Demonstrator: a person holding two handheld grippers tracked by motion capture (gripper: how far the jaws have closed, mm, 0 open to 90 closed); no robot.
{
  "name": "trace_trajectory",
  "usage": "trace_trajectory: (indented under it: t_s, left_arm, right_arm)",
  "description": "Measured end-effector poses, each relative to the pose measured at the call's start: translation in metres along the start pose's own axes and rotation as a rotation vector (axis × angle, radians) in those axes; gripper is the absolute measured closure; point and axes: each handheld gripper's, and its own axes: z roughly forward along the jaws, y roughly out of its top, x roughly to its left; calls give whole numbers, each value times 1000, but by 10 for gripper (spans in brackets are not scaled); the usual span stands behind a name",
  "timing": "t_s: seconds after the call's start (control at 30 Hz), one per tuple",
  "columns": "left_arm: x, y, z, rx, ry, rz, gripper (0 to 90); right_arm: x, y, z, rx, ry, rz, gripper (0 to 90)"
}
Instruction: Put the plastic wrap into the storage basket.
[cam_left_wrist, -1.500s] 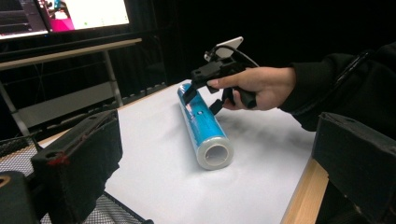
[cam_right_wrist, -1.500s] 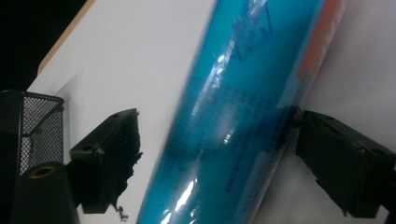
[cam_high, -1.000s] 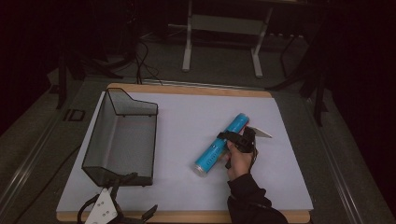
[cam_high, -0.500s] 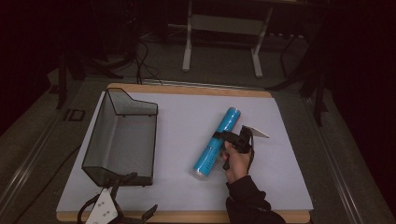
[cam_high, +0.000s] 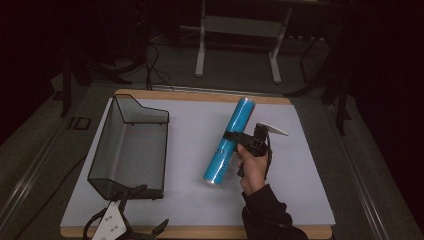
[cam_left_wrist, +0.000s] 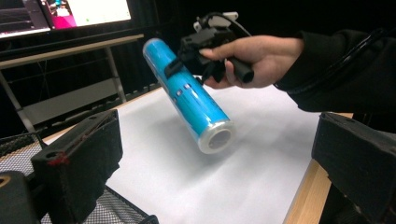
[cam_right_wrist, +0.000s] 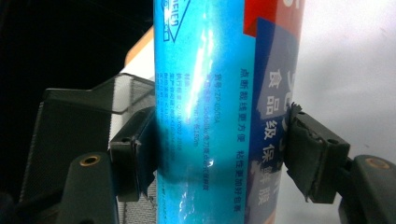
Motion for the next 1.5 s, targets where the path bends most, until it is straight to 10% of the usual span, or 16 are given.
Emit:
trace_trajectory:
  t_s: [1.0,1.5]
  left_arm:
    - [2,-1,-1,-2,2,-10,25]
    - [3,-1,-3,1,17,-21,25]
  right_arm:
    - [124,-8,7,-42,19,-387,321]
    - [181,-31,48,23,72,-443,321]
